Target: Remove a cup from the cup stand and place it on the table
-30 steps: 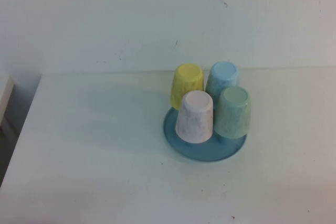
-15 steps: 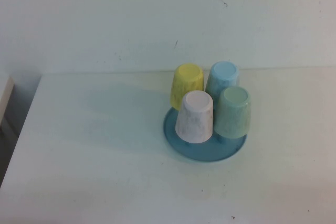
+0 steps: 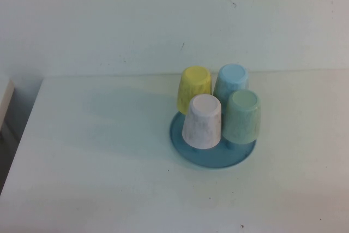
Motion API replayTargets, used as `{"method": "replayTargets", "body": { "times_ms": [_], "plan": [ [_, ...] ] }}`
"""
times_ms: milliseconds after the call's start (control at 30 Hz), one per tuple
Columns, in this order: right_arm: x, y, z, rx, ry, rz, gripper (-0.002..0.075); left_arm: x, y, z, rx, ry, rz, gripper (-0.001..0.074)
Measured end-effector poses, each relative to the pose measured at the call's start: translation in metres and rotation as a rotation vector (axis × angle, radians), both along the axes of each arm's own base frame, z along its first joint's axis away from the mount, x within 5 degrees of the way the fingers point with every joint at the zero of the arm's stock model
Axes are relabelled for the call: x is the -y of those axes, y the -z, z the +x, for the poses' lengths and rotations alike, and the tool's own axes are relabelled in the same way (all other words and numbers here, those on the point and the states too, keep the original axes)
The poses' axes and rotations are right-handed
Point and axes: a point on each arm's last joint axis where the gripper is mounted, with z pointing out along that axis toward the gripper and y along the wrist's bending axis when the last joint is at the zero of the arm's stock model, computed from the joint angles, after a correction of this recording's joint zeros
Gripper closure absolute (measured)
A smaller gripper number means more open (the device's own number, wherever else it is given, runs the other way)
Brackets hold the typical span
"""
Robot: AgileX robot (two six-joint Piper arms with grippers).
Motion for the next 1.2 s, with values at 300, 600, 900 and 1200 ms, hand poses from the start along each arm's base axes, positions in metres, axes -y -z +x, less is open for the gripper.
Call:
{"method": "replayTargets", "body": {
  "times_ms": [300, 600, 900, 1200],
  "plan": [
    [0.0, 0.0, 0.0, 0.0, 0.0, 0.0, 0.0727, 0.0, 0.0, 0.0, 0.0, 0.0, 0.0, 0.0738],
    [0.0, 0.0, 0.0, 0.0, 0.0, 0.0, 0.0727, 0.008, -0.002, 0.001, 0.019, 0.005, -0.323, 0.0738],
    [0.0, 0.0, 0.0, 0.0, 0.0, 0.0, 0.0727, 0.017, -0.017, 0.002, 0.099, -0.016, -1.052, 0.0738],
    [0.0, 0.0, 0.0, 0.0, 0.0, 0.0, 0.0727, 0.017, -0.018, 0.002, 0.111, -0.018, -1.053, 0.0738]
  ]
}}
